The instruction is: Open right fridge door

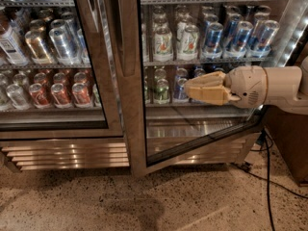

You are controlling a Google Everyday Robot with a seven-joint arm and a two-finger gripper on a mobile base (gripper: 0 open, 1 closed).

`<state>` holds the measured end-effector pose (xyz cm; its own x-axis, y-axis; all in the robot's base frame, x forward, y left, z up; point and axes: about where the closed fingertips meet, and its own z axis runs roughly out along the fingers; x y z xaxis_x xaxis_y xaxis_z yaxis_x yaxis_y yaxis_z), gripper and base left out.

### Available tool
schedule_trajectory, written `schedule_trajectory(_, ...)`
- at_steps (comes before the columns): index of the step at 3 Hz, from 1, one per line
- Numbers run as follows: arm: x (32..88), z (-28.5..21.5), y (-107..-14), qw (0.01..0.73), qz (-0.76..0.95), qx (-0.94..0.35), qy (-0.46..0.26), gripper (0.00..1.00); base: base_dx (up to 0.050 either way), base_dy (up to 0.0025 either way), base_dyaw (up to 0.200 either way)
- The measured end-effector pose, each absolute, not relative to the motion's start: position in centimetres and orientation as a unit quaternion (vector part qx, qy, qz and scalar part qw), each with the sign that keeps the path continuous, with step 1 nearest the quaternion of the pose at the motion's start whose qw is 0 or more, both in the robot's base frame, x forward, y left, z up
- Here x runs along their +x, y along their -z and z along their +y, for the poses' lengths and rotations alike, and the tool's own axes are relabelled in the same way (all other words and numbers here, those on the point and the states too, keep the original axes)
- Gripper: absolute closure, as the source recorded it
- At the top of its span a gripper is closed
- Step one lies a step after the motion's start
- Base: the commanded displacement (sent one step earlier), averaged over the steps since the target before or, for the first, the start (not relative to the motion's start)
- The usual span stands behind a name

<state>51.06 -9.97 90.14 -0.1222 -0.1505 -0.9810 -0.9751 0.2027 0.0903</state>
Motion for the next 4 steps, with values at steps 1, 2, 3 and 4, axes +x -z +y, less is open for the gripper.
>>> schedule_trajectory(1, 49.3, -9.5, -90.6, 0.489, 0.596, -0.466, -0.434, 1.0, 0.0, 0.0, 0.0)
schedule_trajectory(2, 45.4, -9.1, -89.8, 0.506, 0.565, -0.468, -0.454, 1.0, 0.0, 0.0, 0.0)
schedule_trajectory(3, 38.0, -9.5, -87.2, 0.532, 0.521, -0.471, -0.473, 1.0, 0.0, 0.0, 0.0)
schedule_trajectory(4, 38.0, -9.5, -87.2, 0.532, 0.521, -0.471, -0.473, 1.0, -0.05, 0.0, 0.0)
